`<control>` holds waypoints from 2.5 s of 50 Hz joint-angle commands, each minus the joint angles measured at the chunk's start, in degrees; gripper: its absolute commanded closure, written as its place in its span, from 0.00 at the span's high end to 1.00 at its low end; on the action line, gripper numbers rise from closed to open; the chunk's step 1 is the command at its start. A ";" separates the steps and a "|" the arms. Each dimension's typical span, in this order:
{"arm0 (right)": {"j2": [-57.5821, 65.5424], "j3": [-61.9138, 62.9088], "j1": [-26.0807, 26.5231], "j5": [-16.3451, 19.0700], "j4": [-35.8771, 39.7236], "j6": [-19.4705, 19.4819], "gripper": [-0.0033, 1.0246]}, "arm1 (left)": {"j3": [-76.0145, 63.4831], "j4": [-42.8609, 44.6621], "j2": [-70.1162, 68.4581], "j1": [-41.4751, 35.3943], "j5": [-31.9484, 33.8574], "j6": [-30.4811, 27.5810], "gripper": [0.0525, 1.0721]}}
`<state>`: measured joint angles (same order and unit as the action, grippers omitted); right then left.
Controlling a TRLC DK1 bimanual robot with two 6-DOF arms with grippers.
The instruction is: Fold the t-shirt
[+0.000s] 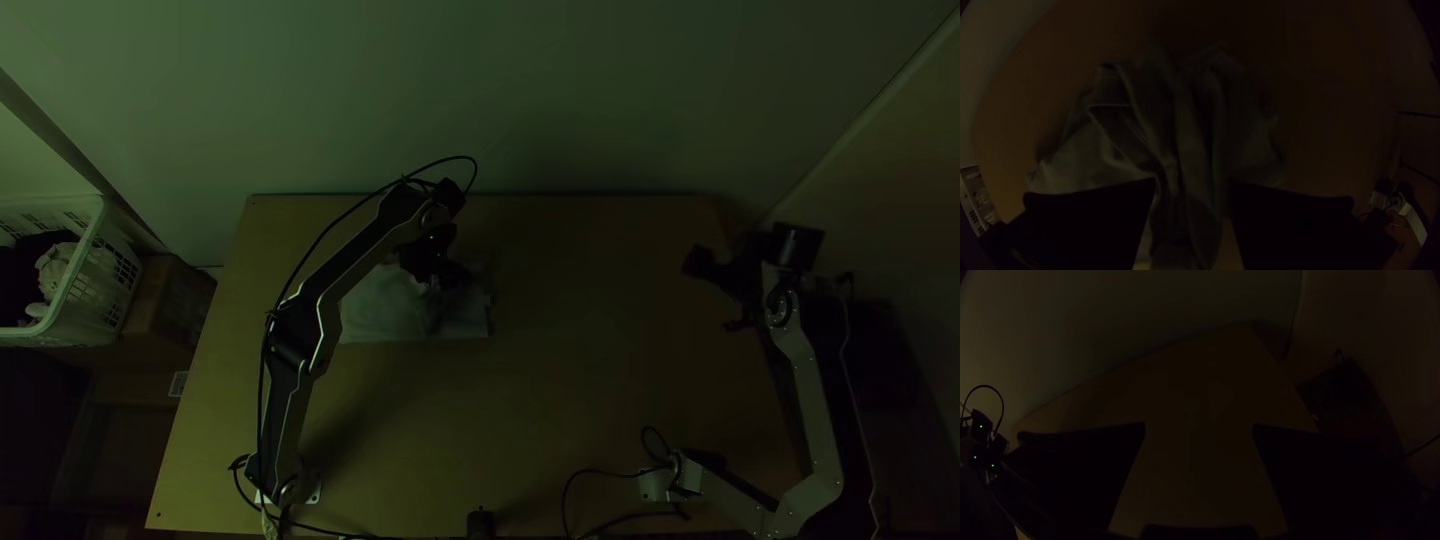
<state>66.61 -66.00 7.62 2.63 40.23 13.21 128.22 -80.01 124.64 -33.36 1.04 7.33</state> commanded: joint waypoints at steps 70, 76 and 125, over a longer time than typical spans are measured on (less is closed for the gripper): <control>-4.21 -13.28 -6.04 0.35 -18.96 -14.18 0.96 | -15.99 22.09 -41.67 28.62 7.14 -1.09 0.96; -6.67 -14.07 -6.91 0.35 -19.13 -15.15 0.96 | -23.19 26.31 -49.05 31.34 7.05 -2.59 0.96; -44.55 22.05 -12.45 0.71 -34.34 -17.52 0.96 | -89.29 67.26 -104.69 46.99 2.48 -3.11 0.96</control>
<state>25.93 -47.70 -4.78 3.49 6.85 -3.70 44.91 -15.18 25.02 12.53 3.81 4.89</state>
